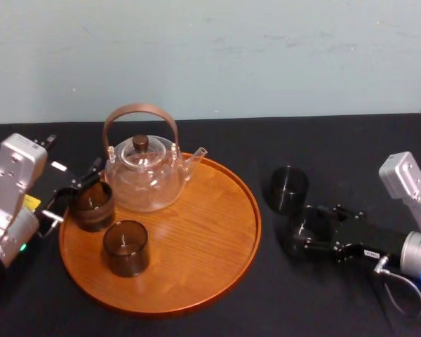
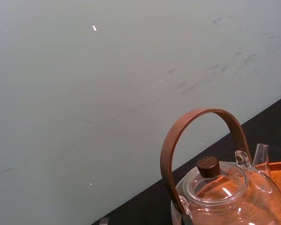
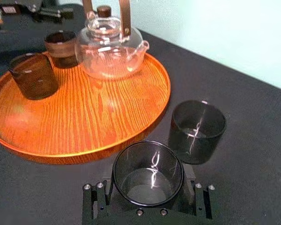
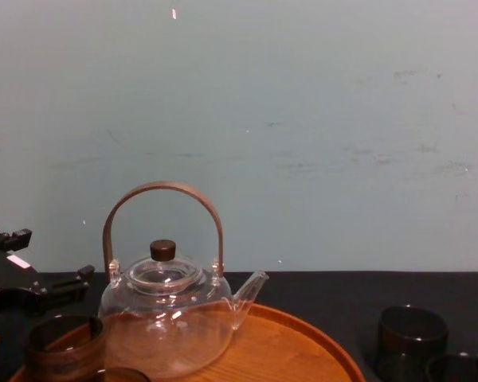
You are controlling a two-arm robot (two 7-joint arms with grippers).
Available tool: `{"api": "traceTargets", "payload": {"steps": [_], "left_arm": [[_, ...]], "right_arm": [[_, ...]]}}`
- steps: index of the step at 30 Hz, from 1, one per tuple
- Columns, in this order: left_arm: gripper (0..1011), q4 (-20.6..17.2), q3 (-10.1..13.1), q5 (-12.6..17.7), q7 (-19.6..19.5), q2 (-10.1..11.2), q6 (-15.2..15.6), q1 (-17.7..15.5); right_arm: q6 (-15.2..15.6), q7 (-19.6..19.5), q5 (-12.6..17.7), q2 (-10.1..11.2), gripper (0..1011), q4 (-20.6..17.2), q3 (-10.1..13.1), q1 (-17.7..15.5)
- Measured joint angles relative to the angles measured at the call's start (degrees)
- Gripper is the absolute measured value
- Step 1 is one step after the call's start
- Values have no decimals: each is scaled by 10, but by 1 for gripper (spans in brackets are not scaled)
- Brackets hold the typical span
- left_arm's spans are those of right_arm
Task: Pick up the glass from the table and place it on the tray.
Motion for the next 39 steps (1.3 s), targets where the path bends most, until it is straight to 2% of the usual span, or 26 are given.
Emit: {"api": "traceTargets", "payload": {"steps": [10, 19, 29, 39], "left_arm": [[1001, 0, 0, 0, 0, 0, 0, 0], [1001, 0, 0, 0, 0, 0, 0, 0], [1001, 0, 0, 0, 0, 0, 0, 0], [1002, 0, 0, 0, 0, 0, 0, 0]], "right_arm": [[-8, 34, 26, 19, 898, -23, 4, 7], [-14, 67, 39, 22, 898, -36, -19, 38], [-18, 101, 44, -3, 898, -30, -62, 86], [-25, 131, 39, -39, 898, 0, -114, 135]]}}
